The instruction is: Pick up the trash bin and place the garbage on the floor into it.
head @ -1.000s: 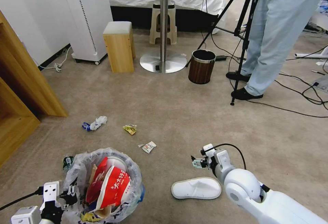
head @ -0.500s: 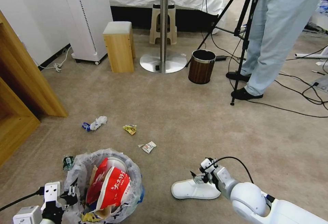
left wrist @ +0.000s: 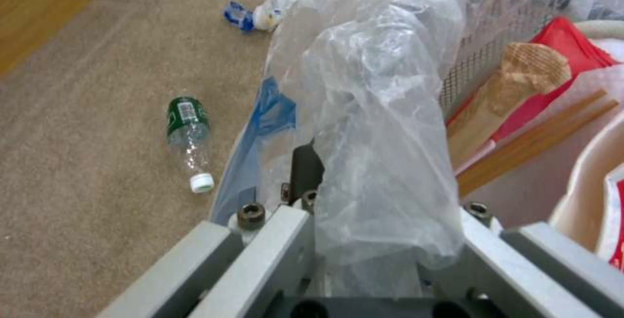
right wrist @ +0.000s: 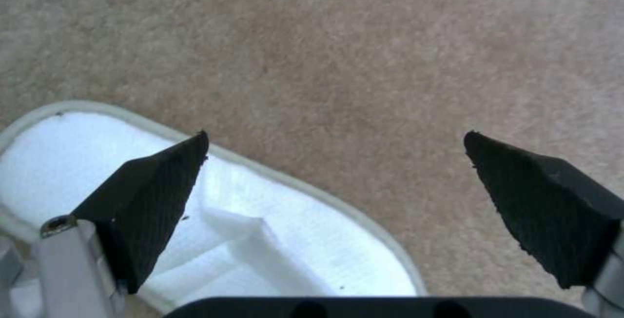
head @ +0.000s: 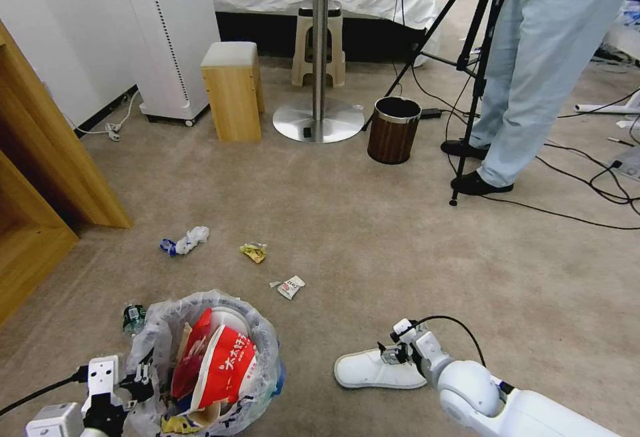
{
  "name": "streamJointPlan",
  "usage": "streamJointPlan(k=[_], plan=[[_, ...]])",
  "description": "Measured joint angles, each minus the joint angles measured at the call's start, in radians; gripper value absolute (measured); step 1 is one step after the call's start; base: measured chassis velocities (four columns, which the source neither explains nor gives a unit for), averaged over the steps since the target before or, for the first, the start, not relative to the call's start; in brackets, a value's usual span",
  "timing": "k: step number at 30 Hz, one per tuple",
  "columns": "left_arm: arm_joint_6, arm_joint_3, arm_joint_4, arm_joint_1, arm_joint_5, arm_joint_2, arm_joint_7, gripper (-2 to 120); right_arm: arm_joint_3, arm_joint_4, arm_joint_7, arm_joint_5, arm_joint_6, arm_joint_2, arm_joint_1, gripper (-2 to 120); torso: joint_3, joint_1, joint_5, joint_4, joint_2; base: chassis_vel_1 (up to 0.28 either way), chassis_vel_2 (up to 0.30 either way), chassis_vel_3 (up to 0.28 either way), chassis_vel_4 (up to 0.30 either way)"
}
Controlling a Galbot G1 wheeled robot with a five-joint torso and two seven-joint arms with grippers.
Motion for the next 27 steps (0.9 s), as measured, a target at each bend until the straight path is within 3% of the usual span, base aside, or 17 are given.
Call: streamJointPlan(k=[15, 27], plan=[[-0.004, 0.016, 0.015, -0.002, 0.008, -0.005, 0.003, 1, -0.017, -0.036, -0.013, 0.029, -0.012, 0.035, -0.014, 100, 0.000, 0.000, 0.0000, -0.0001, 0.000, 0.000, 0.000, 0.000, 0.000], [-0.008, 0.027, 0.034, -0.007, 0.024, -0.005, 0.002, 1, -0.036, -0.042, 0.090, 0.174, -0.142, 0.072, -0.021, 100, 0.000, 0.000, 0.0000, -0.0001, 0.000, 0.000, 0.000, 0.000, 0.000]])
